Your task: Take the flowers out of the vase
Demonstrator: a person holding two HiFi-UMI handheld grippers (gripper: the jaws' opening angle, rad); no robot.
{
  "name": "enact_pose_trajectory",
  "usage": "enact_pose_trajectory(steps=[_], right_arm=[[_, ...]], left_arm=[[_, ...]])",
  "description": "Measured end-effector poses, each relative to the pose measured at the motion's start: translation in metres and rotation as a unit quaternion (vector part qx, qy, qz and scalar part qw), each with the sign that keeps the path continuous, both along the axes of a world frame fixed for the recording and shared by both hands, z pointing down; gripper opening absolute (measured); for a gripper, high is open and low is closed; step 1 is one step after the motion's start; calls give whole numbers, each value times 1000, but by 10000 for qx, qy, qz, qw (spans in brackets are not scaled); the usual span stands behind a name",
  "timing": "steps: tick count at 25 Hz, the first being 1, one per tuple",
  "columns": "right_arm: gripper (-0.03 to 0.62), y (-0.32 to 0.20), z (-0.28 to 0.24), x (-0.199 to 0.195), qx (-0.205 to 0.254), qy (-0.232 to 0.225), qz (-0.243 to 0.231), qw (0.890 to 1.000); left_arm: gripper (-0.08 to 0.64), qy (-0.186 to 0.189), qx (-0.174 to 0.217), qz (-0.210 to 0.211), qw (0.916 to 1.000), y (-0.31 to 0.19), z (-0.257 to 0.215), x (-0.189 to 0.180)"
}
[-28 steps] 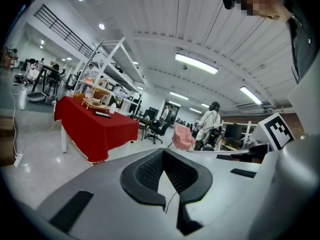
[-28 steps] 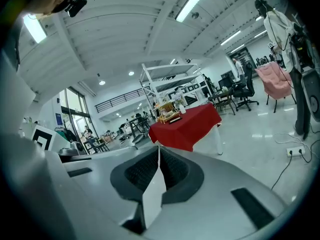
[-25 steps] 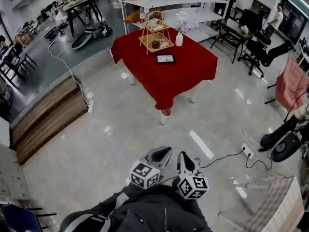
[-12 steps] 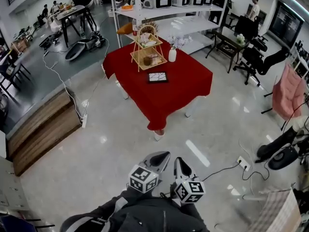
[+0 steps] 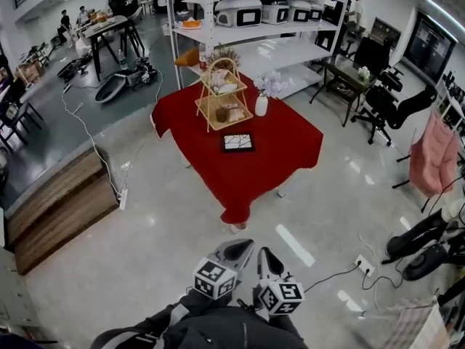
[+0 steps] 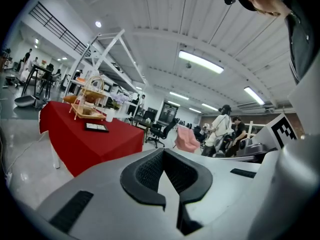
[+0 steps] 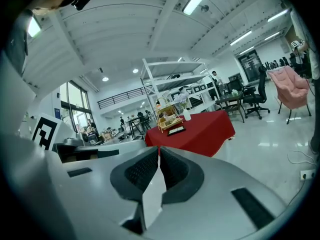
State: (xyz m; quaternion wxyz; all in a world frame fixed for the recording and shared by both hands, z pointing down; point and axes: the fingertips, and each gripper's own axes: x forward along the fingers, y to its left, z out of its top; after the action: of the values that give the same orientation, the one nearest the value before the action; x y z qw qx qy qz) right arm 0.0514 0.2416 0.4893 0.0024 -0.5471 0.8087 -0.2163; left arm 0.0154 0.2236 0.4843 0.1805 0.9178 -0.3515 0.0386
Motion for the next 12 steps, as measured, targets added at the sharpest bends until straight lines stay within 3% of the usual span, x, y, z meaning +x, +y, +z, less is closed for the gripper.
enact_pose_trajectory(steps=[12], right_arm=[[17,-66,4,-20,-105,80,226,9997]], left_arm=[[8,117,-86,119,9998,-73,1,-33]])
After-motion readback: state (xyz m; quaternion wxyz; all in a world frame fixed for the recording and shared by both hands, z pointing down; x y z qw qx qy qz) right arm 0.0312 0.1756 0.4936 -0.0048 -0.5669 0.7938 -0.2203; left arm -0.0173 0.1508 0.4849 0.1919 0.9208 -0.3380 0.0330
